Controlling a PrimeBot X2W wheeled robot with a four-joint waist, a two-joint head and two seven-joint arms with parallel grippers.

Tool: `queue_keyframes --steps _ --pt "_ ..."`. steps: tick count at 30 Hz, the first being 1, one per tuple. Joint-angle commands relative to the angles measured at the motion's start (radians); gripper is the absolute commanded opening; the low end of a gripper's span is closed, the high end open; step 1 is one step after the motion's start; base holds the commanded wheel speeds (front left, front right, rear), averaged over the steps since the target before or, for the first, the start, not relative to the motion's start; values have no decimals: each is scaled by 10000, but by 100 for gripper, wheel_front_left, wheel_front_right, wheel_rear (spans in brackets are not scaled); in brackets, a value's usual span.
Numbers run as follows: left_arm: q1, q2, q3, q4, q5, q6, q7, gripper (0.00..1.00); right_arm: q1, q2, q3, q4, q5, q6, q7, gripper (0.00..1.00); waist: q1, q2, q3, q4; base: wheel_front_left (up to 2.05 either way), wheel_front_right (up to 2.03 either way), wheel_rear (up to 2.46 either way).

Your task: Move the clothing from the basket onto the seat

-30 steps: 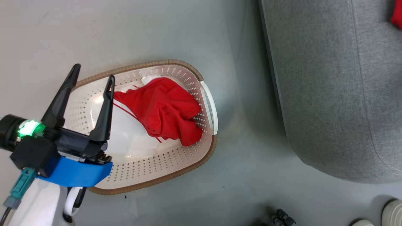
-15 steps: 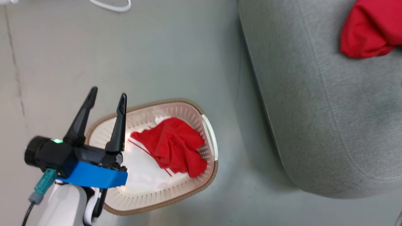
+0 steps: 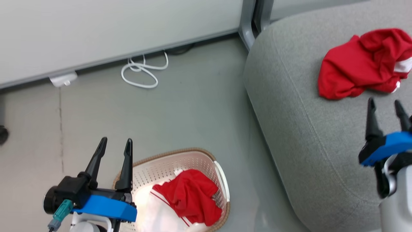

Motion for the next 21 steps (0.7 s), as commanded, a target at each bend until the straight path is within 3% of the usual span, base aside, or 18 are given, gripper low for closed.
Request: queue_keyframes --steps 1,14,21 --pt "57 -36 52 39 -6 -11 -33 100 316 108 49 -181 26 1 -34 100 4 -1 -462 137 0 0 0" --pt "663 -405 662 839 -217 -16 -31 100 3540 872 1394 -3935 215 1 -204 100 4 -1 -1460 697 0 0 0" --pt "832 -526 1009 990 -166 -17 -31 100 4425 908 2260 -4668 943 1 75 100 4 -1 -1606 1114 0 0 0"
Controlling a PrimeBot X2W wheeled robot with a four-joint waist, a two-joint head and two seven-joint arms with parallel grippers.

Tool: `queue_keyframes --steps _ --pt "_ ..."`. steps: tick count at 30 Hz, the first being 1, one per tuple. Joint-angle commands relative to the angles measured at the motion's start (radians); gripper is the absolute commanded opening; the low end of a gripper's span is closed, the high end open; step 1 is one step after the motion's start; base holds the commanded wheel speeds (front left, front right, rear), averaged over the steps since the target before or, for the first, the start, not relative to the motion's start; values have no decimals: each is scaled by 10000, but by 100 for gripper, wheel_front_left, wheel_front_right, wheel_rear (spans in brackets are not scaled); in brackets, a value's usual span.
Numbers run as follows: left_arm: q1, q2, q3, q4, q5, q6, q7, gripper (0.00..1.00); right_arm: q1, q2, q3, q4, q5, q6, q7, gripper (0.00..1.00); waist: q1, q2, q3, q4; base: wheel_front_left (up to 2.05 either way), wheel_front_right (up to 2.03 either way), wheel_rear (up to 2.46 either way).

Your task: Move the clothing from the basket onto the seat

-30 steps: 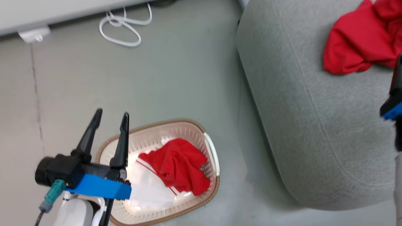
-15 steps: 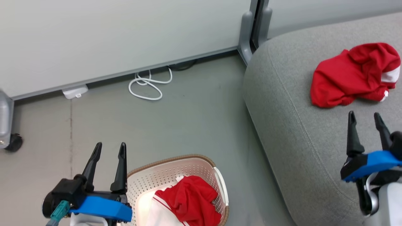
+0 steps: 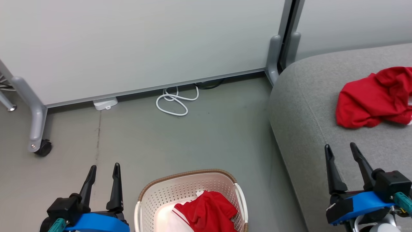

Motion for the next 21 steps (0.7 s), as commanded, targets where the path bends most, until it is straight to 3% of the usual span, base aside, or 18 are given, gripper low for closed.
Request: queue_keyframes --steps 1,21 --pt "35 -29 71 19 47 -15 -27 100 156 8 62 -69 8 1 9 100 2 -1 -27 113 0 0 0" --pt "387 -9 571 441 48 -16 -26 100 626 10 616 -194 152 3 255 100 2 -1 -557 1019 0 0 0"
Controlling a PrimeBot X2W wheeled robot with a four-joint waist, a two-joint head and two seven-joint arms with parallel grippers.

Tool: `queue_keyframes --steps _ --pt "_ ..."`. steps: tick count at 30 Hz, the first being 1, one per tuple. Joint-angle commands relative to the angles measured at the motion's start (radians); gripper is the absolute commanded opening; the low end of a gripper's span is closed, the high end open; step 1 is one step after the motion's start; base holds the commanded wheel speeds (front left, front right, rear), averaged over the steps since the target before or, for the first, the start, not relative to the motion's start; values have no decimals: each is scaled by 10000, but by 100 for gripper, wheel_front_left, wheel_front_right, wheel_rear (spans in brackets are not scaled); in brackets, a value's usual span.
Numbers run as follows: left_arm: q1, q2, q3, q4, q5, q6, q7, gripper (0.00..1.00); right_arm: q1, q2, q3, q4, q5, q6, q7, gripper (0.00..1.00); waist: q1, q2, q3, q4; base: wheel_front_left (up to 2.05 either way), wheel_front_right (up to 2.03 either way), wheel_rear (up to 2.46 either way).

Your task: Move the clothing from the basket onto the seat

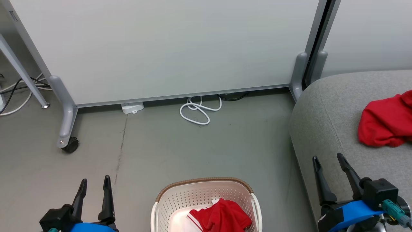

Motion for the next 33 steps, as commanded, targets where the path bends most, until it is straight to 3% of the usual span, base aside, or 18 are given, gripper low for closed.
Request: queue_keyframes --steps 1,21,33 --pt "23 57 -19 21 0 -16 -26 100 166 7 25 -35 41 5 74 100 1 -1 -6 5 0 0 0" --pt "-132 59 -30 -6 -11 -16 -26 100 68 7 177 19 169 3 157 100 1 -1 200 -217 0 0 0" --pt "-553 139 -460 38 -11 -16 -26 100 -321 7 605 -244 273 3 14 100 1 -1 1316 -979 0 0 0"
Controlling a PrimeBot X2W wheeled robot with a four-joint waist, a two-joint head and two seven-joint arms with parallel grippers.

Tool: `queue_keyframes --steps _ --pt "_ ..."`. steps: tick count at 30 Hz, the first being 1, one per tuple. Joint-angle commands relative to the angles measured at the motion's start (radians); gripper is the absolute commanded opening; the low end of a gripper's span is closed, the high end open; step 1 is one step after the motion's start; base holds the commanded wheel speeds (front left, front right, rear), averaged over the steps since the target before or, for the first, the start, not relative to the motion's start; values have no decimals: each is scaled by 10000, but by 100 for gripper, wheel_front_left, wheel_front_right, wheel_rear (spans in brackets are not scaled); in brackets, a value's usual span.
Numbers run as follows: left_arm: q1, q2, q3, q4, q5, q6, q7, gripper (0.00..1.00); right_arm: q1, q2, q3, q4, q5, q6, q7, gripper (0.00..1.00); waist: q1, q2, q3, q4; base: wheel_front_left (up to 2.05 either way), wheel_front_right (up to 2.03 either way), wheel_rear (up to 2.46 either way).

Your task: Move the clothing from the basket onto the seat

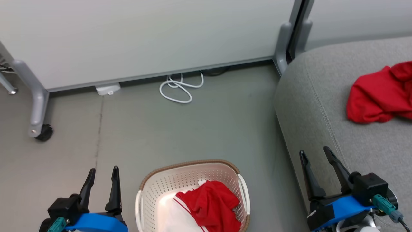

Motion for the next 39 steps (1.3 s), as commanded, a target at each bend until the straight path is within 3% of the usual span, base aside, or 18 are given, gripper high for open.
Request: queue_keyframes --steps 1,11,24,39 --pt "-217 74 -10 33 -14 -16 -26 100 -179 2 23 -35 93 1 -53 100 -1 0 393 -330 0 0 0" --pt "-1667 587 -1030 1100 -410 -15 -26 100 -982 5 739 133 411 3 -593 100 -1 0 2602 -1525 0 0 0" --pt "-3799 1648 -3148 3329 -1327 -15 238 100 -1939 10 1491 737 1134 3 -1400 100 -1 0 5237 -3053 0 0 0" --pt "-5518 2580 -4838 4476 -2369 -15 1413 100 -2545 7 2277 396 1468 1 -1564 100 -1 0 7072 -3863 0 0 0"
